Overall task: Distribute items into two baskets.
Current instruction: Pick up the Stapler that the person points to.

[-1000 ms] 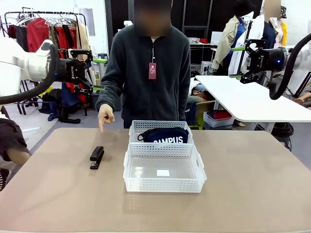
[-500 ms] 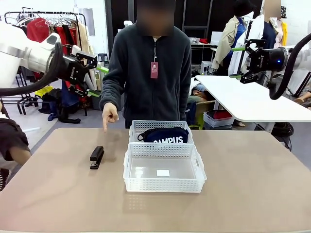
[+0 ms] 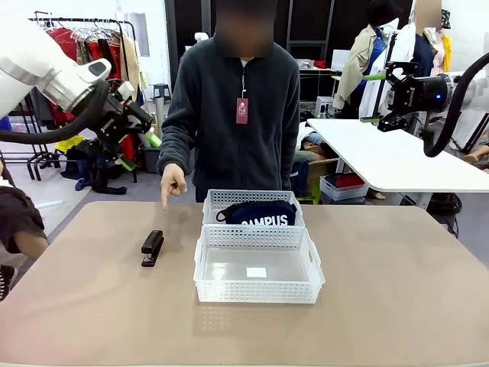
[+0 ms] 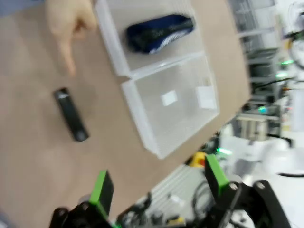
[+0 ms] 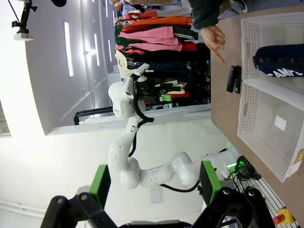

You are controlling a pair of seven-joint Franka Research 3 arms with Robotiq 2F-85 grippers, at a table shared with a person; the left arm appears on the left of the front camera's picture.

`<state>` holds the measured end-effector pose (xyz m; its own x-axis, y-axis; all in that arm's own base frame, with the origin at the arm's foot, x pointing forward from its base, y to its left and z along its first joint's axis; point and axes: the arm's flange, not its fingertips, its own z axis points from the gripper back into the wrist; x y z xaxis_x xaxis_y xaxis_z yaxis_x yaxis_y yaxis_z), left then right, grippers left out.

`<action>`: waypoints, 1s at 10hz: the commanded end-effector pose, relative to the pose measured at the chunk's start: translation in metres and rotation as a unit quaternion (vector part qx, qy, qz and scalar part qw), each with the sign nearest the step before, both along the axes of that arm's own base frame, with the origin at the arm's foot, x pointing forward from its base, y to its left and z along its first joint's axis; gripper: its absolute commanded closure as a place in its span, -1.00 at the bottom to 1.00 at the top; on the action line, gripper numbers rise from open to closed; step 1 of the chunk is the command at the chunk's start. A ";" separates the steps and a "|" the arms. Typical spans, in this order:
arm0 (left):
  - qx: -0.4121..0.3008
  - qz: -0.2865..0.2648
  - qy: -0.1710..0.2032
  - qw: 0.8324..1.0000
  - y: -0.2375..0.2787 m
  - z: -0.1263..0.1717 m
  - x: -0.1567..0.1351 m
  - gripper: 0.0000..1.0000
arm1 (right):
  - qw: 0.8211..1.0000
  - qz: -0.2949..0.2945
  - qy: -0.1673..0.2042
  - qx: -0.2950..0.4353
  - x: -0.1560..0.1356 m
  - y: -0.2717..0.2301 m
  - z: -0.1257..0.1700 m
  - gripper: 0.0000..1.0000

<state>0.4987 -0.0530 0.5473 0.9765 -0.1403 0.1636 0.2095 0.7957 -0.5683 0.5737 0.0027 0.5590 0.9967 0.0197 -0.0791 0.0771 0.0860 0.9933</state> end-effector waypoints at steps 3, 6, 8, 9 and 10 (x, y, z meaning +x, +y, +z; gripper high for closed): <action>0.174 -0.050 -0.044 0.982 -0.022 -0.029 0.009 -1.00 | 1.000 -0.002 0.003 0.009 0.000 0.001 0.004 -1.00; 0.170 -0.063 -0.041 0.983 -0.026 -0.031 0.012 -1.00 | 1.000 -0.002 0.003 0.009 0.000 0.001 0.004 -1.00; 0.170 -0.063 -0.041 0.983 -0.026 -0.031 0.012 -1.00 | 1.000 -0.002 0.003 0.009 0.000 0.001 0.004 -1.00; 0.170 -0.063 -0.041 0.983 -0.026 -0.031 0.012 -1.00 | 1.000 -0.002 0.003 0.009 0.000 0.001 0.004 -1.00; 0.170 -0.063 -0.041 0.983 -0.026 -0.031 0.012 -1.00 | 1.000 -0.002 0.003 0.009 0.000 0.001 0.004 -1.00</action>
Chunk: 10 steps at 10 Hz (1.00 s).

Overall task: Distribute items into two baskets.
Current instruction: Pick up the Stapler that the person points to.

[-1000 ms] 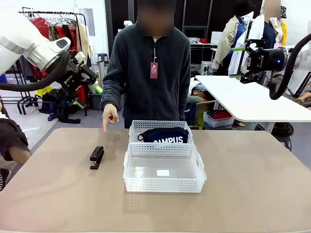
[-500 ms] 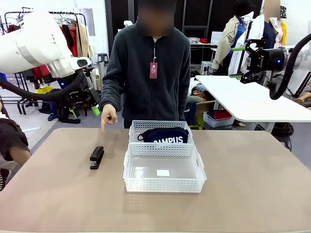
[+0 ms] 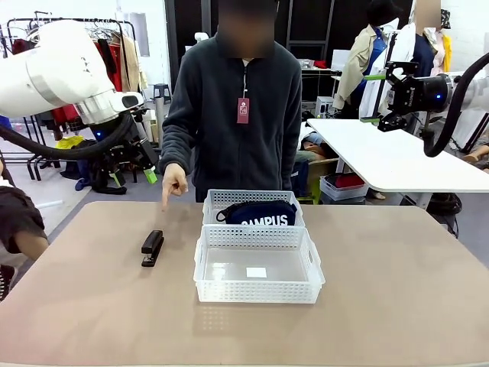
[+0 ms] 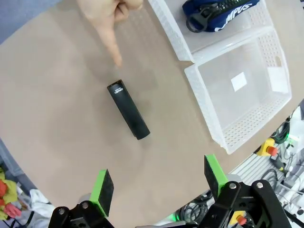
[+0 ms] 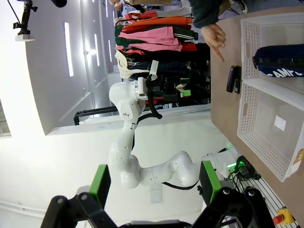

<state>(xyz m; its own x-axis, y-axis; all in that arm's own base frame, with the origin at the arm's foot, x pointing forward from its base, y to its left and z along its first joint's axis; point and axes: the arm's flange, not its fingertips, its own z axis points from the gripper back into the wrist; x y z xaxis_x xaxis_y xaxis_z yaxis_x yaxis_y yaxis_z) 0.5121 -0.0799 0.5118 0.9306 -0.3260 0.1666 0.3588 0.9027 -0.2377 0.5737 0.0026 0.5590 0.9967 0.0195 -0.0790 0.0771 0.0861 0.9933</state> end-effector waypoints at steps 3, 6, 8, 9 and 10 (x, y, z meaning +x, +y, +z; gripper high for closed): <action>0.112 0.085 -0.014 0.990 -0.009 -0.021 0.004 -1.00 | 1.000 -0.002 0.003 0.009 0.000 0.001 0.004 -1.00; 0.132 0.146 -0.006 0.981 -0.013 -0.060 0.014 -1.00 | 1.000 -0.002 0.003 0.009 0.000 0.001 0.004 -1.00; 0.146 0.189 -0.031 0.971 -0.007 -0.086 0.016 -1.00 | 1.000 -0.002 0.003 0.009 0.000 0.001 0.004 -1.00; 0.130 0.201 -0.018 0.971 -0.010 -0.098 0.018 -1.00 | 1.000 -0.002 0.003 0.009 0.000 0.001 0.004 -1.00; 0.121 0.203 -0.015 0.972 -0.013 -0.108 0.023 -1.00 | 1.000 -0.002 0.003 0.009 0.000 0.001 0.004 -1.00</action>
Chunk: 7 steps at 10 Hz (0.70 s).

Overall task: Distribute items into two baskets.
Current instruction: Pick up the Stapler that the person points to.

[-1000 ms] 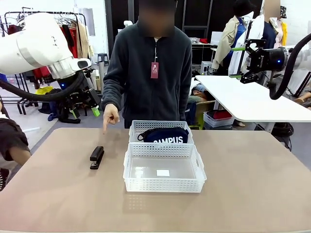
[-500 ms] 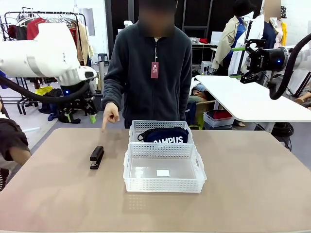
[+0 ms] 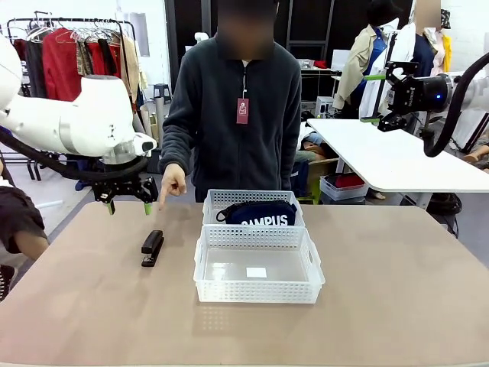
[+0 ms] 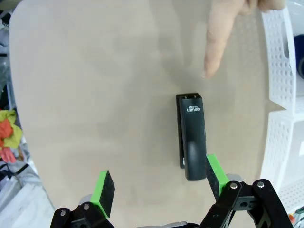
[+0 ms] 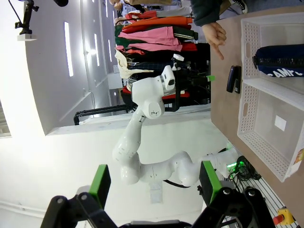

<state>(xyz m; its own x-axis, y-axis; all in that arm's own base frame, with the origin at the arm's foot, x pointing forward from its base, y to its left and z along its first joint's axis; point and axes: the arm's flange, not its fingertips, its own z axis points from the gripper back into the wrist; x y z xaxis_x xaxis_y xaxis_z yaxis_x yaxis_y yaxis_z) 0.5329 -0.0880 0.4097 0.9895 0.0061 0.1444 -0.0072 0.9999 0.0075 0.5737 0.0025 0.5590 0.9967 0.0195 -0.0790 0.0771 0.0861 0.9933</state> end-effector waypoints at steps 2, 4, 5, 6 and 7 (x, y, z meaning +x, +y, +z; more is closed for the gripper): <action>-0.004 -0.005 0.016 1.000 -0.017 -0.029 0.016 -1.00 | 1.000 -0.002 0.003 0.009 0.000 0.001 0.004 -1.00; 0.007 -0.006 0.042 0.999 -0.020 -0.050 0.027 -1.00 | 1.000 -0.002 0.003 0.009 0.000 0.001 0.004 -1.00; 0.013 -0.007 0.046 0.999 -0.023 -0.056 0.028 -1.00 | 1.000 -0.002 0.003 0.009 0.000 0.001 0.004 -1.00; 0.010 -0.002 0.050 0.999 -0.027 -0.062 0.029 -1.00 | 1.000 -0.002 0.003 0.009 0.000 0.001 0.004 -1.00; 0.008 0.002 0.051 0.999 -0.031 -0.066 0.029 -1.00 | 1.000 -0.002 0.003 0.009 0.000 0.001 0.004 -1.00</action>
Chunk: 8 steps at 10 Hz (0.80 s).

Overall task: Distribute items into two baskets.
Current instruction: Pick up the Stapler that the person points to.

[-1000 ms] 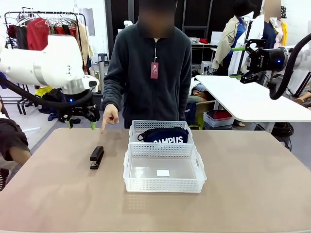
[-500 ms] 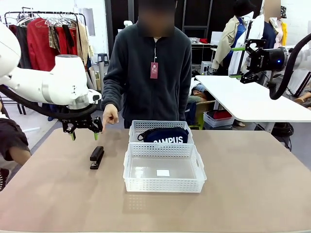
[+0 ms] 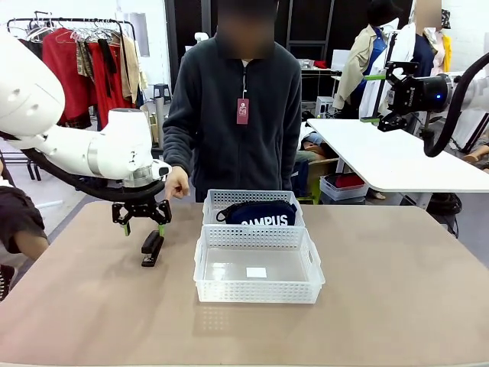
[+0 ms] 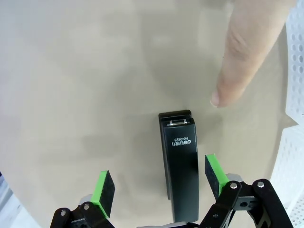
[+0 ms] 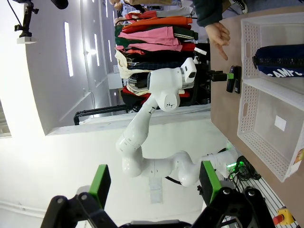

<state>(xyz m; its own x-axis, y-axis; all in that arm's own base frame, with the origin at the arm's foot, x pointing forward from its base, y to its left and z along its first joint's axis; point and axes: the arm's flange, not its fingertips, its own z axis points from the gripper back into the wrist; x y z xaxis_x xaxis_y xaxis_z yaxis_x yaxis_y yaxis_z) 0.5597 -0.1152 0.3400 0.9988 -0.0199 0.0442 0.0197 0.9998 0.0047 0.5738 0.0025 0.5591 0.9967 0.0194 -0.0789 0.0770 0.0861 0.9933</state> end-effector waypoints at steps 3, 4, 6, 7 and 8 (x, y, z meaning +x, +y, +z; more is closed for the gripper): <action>0.007 0.018 0.020 1.000 -0.011 -0.006 0.001 -1.00 | 1.000 -0.002 0.003 0.009 0.000 0.001 0.004 -1.00; 0.011 0.018 0.024 0.999 -0.010 -0.007 0.000 -1.00 | 1.000 -0.002 0.003 0.009 0.000 0.001 0.004 -1.00; 0.015 0.025 0.035 0.999 -0.011 -0.006 0.000 -0.20 | 1.000 -0.002 0.003 0.009 0.000 0.001 0.004 -1.00; 0.013 0.027 0.038 0.999 -0.011 -0.007 0.000 0.20 | 1.000 -0.002 0.003 0.009 0.000 0.001 0.004 -1.00; 0.013 0.030 0.039 0.999 -0.014 -0.008 -0.001 0.60 | 1.000 -0.002 0.003 0.009 0.000 0.001 0.004 -1.00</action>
<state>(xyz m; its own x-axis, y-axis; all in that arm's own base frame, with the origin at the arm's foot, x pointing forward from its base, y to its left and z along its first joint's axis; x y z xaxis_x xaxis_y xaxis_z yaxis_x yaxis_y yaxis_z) 0.5550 -0.1247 0.3313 0.9995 0.0083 -0.0292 -0.0078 0.9998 0.0196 0.5738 0.0025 0.5591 0.9967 0.0194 -0.0790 0.0770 0.0861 0.9933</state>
